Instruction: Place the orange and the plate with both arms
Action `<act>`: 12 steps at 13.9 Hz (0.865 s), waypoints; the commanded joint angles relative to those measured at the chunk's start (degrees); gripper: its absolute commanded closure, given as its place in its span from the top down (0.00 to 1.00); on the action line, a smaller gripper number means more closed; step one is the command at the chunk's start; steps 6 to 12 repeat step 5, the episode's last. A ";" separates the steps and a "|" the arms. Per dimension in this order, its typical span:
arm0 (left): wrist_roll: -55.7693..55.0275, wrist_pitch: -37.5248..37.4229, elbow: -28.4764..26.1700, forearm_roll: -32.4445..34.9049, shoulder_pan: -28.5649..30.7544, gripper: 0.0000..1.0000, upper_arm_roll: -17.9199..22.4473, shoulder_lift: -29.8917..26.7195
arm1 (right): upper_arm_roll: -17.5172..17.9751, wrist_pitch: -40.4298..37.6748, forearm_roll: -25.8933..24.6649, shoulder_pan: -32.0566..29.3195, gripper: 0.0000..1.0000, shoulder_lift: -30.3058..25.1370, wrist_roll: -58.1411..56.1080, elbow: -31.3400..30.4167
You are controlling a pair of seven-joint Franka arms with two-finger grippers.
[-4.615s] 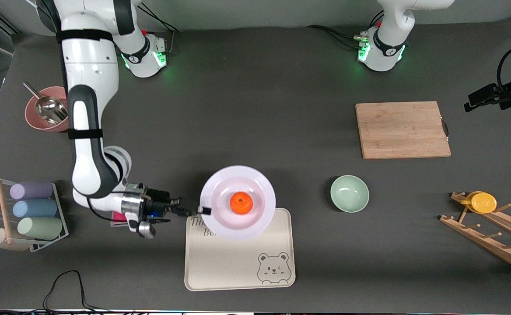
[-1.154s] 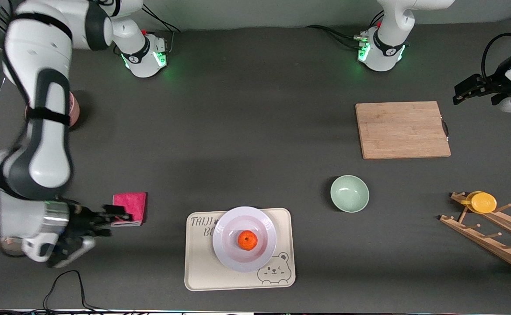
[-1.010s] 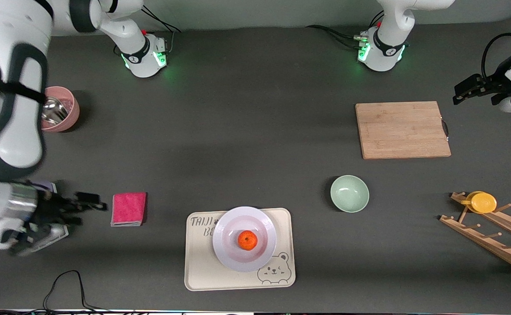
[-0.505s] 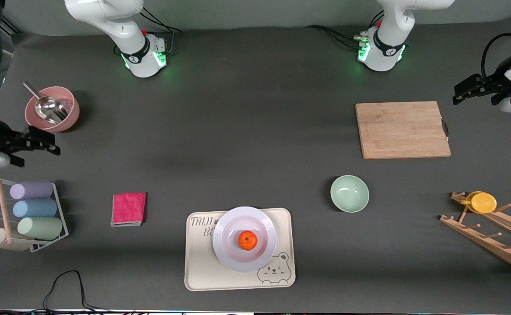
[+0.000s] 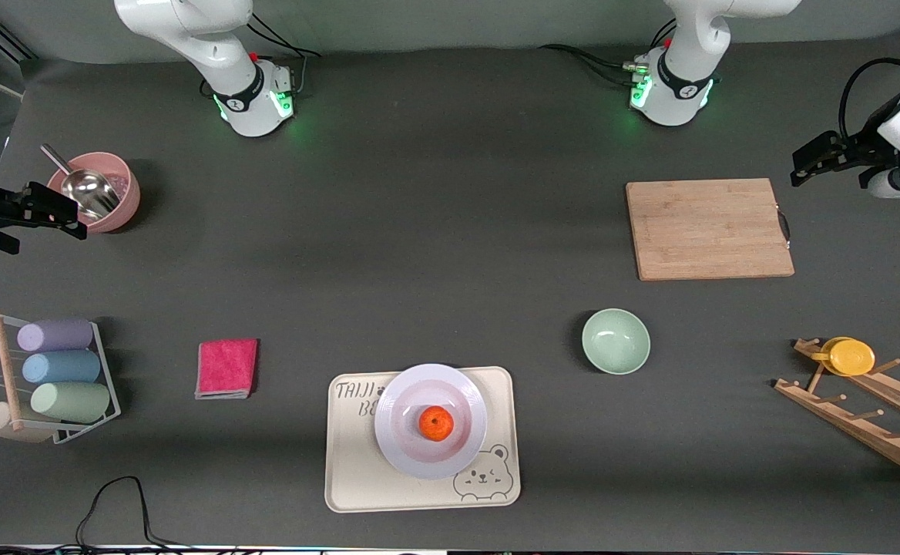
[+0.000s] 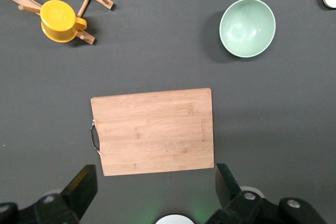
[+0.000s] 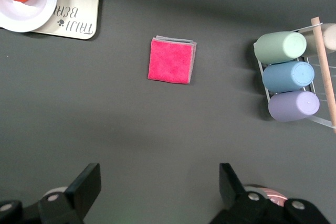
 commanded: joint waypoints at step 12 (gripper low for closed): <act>-0.03 0.39 0.74 2.44 -0.45 1.00 -0.65 -0.28 | 0.75 0.13 -1.49 -0.38 1.00 -1.50 2.95 -1.60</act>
